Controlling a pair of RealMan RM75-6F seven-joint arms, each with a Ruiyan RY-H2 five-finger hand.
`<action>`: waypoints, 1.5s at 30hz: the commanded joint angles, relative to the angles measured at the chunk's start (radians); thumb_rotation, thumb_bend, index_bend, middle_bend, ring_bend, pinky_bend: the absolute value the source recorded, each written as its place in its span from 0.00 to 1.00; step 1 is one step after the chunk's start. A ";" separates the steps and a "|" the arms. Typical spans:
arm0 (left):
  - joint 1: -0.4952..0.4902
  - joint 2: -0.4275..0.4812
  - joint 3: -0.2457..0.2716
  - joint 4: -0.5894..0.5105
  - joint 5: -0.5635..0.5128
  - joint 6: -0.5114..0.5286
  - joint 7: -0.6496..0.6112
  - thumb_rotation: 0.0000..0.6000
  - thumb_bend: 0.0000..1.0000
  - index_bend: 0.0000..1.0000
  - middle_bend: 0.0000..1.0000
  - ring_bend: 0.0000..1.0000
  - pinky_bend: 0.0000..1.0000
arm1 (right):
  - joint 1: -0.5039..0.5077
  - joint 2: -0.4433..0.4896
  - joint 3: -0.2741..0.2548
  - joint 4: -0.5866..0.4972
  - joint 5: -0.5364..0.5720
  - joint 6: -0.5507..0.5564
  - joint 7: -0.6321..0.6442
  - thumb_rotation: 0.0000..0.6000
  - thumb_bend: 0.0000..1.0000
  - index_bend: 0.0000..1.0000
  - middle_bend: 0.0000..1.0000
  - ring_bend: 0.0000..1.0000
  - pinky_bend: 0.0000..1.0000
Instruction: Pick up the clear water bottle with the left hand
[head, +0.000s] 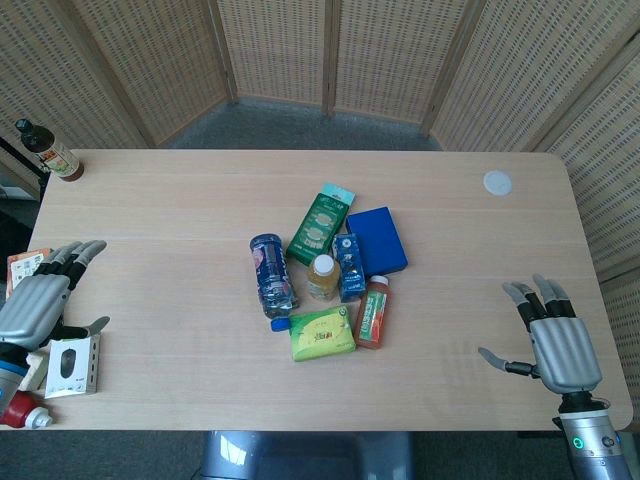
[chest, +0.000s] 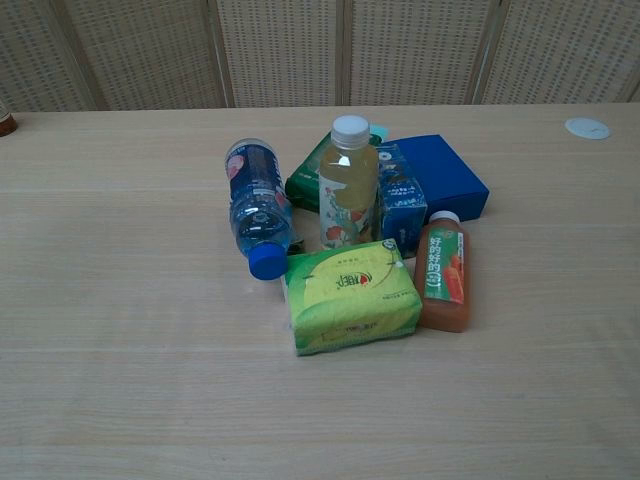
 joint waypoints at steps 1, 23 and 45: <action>-0.006 -0.007 0.000 0.008 -0.003 -0.009 0.000 1.00 0.27 0.00 0.00 0.00 0.00 | 0.000 -0.002 -0.001 -0.003 0.003 0.000 -0.003 0.46 0.17 0.14 0.20 0.00 0.00; -0.197 -0.235 0.014 0.273 0.127 -0.162 0.282 1.00 0.27 0.00 0.00 0.00 0.00 | -0.039 0.039 -0.012 -0.065 -0.026 0.070 -0.035 0.46 0.17 0.14 0.21 0.00 0.00; -0.534 -0.719 -0.011 0.793 0.259 -0.374 0.231 1.00 0.26 0.00 0.00 0.00 0.00 | -0.107 0.143 -0.007 -0.125 0.010 0.148 -0.062 0.45 0.17 0.13 0.20 0.00 0.00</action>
